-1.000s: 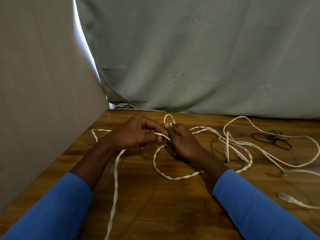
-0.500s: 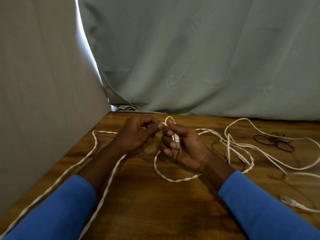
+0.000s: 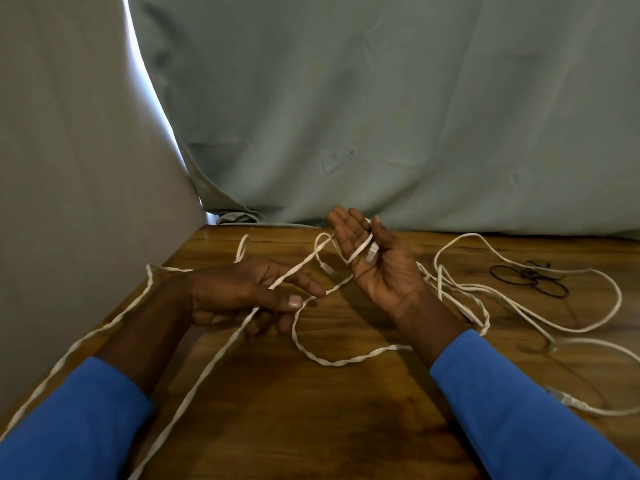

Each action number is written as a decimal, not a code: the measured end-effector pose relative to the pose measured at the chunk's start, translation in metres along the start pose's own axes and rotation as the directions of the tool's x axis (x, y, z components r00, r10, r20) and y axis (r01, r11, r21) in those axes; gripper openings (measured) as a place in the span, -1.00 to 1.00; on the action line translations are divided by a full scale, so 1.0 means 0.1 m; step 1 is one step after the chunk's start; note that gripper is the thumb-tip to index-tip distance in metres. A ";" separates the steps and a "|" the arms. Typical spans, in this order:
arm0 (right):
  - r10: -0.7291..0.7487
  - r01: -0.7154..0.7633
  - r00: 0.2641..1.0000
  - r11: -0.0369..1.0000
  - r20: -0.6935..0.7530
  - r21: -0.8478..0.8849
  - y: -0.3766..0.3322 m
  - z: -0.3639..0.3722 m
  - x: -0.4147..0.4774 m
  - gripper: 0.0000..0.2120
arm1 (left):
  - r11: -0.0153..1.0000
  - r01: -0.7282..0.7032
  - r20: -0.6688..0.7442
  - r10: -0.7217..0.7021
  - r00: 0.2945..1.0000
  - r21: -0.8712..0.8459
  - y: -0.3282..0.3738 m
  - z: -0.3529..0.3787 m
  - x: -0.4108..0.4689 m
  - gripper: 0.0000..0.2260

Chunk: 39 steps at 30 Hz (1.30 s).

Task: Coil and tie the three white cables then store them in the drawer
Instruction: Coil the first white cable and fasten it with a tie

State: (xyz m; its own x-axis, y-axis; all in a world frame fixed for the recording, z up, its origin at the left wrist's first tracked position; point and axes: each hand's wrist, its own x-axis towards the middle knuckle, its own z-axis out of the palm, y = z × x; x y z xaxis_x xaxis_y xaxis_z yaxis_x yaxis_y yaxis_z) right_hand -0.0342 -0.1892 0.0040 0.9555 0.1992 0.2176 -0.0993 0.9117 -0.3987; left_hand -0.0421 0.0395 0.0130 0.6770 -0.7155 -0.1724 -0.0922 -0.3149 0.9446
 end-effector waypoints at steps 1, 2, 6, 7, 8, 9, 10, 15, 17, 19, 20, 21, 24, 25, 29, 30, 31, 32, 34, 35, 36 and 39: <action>-0.011 0.011 1.000 1.000 -0.006 -0.002 0.01 -0.01 0.01 -0.70 | 0.998 0.017 -0.077 -0.013 0.997 0.053 -0.02 0.01 0.02 -0.74; -0.021 0.021 1.000 1.000 -0.009 -0.018 0.02 -0.02 0.01 -0.66 | 0.979 0.019 -0.195 0.021 0.981 0.202 -0.07 0.04 0.07 -0.81; -0.066 0.056 0.997 0.974 -0.039 -0.220 0.05 -0.10 0.08 -0.55 | 0.328 0.144 -0.254 0.325 0.911 0.934 -0.12 0.21 0.35 -0.76; -0.092 0.073 0.994 0.952 -0.051 -0.296 0.05 -0.11 0.09 -0.58 | 0.197 0.165 -0.226 0.345 0.911 0.966 -0.11 0.24 0.40 -0.71; -0.132 0.096 0.989 0.919 -0.069 -0.382 0.05 -0.14 0.10 -0.61 | 0.087 0.163 -0.184 0.361 0.914 0.983 -0.07 0.23 0.43 -0.68; -0.169 0.111 0.982 0.875 -0.081 -0.472 0.05 -0.16 0.10 -0.65 | -0.006 0.155 -0.142 0.372 0.917 0.988 -0.02 0.20 0.44 -0.64; -0.195 0.114 0.977 0.816 -0.085 -0.567 0.04 -0.17 0.09 -0.68 | -0.059 0.144 -0.110 0.393 0.913 0.988 0.01 0.13 0.44 -0.58; -0.192 0.064 0.980 0.553 -0.052 -0.831 0.17 -0.25 0.06 -0.71 | -0.076 0.020 0.032 0.621 0.783 0.997 0.07 0.04 0.43 -0.57; -0.183 0.075 0.983 0.538 -0.030 -0.840 0.24 -0.25 0.05 -0.75 | -0.009 -0.061 0.054 0.594 0.803 0.998 0.05 0.17 0.47 -0.70; -0.179 0.082 0.984 0.529 -0.017 -0.845 0.30 -0.26 0.04 -0.78 | 0.013 -0.094 0.072 0.543 0.837 0.995 0.02 0.28 0.53 -0.72; -0.182 0.081 0.983 0.488 -0.011 -0.869 0.32 -0.26 0.04 -0.79 | 0.013 -0.113 0.086 0.564 0.821 0.994 0.01 0.30 0.54 -0.74; -0.190 0.090 0.982 0.416 0.010 -0.905 0.34 -0.28 0.05 -0.78 | 0.012 -0.120 0.089 0.602 0.793 0.993 -0.01 0.27 0.54 -0.78; -0.186 0.112 0.979 0.157 0.082 -0.981 0.33 -0.31 -0.01 -0.75 | 0.021 -0.070 0.036 0.697 0.716 0.997 0.00 0.12 0.46 -0.77; -0.176 0.104 0.981 0.135 0.079 -0.985 0.31 -0.30 -0.03 -0.72 | 0.056 -0.060 0.002 0.710 0.704 0.997 0.00 0.08 0.42 -0.73; -0.103 0.047 0.994 0.003 0.046 -0.999 0.28 -0.30 -0.06 -0.66 | 0.416 -0.062 -0.228 0.610 0.759 0.907 0.14 -0.04 0.25 -0.74; -0.089 0.025 0.996 0.015 0.024 -1.000 0.29 -0.30 -0.06 -0.68 | 0.542 -0.078 -0.272 0.534 0.801 0.837 0.16 -0.08 0.21 -0.75; -0.080 -0.007 0.997 0.070 -0.013 -0.998 0.28 -0.30 -0.05 -0.68 | 0.648 -0.097 -0.291 0.465 0.836 0.756 0.16 -0.14 0.16 -0.76; -0.067 -0.038 0.997 0.130 -0.048 -0.991 0.27 -0.28 -0.05 -0.66 | 0.715 -0.115 -0.302 0.429 0.851 0.690 0.15 -0.18 0.11 -0.79; -0.030 -0.059 0.997 0.201 -0.066 -0.978 0.23 -0.22 -0.06 -0.53 | 0.761 -0.158 -0.373 0.474 0.798 0.629 0.11 -0.23 0.05 -0.82; 0.006 -0.053 0.999 0.240 -0.054 -0.969 0.22 -0.18 -0.07 -0.47 | 0.756 -0.186 -0.430 0.536 0.727 0.628 0.09 -0.24 0.03 -0.83; 0.053 -0.059 0.998 0.295 -0.045 -0.954 0.23 -0.15 -0.08 -0.43 | 0.732 -0.205 -0.475 0.601 0.642 0.649 0.08 -0.24 0.03 -0.83; 0.282 -0.179 0.959 0.488 -0.040 -0.854 0.26 -0.07 -0.10 -0.48 | 0.637 -0.212 -0.509 0.739 0.441 0.741 0.04 -0.21 0.06 -0.83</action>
State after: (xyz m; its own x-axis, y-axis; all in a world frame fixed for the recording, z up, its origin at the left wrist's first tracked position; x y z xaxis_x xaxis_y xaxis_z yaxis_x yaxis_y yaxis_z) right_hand -0.0445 -0.1699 -0.0146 0.8992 0.4333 0.0604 0.0176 0.1022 -0.9946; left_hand -0.0226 0.0469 0.0218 0.6023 -0.2311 0.7641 -0.7434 -0.5112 0.4313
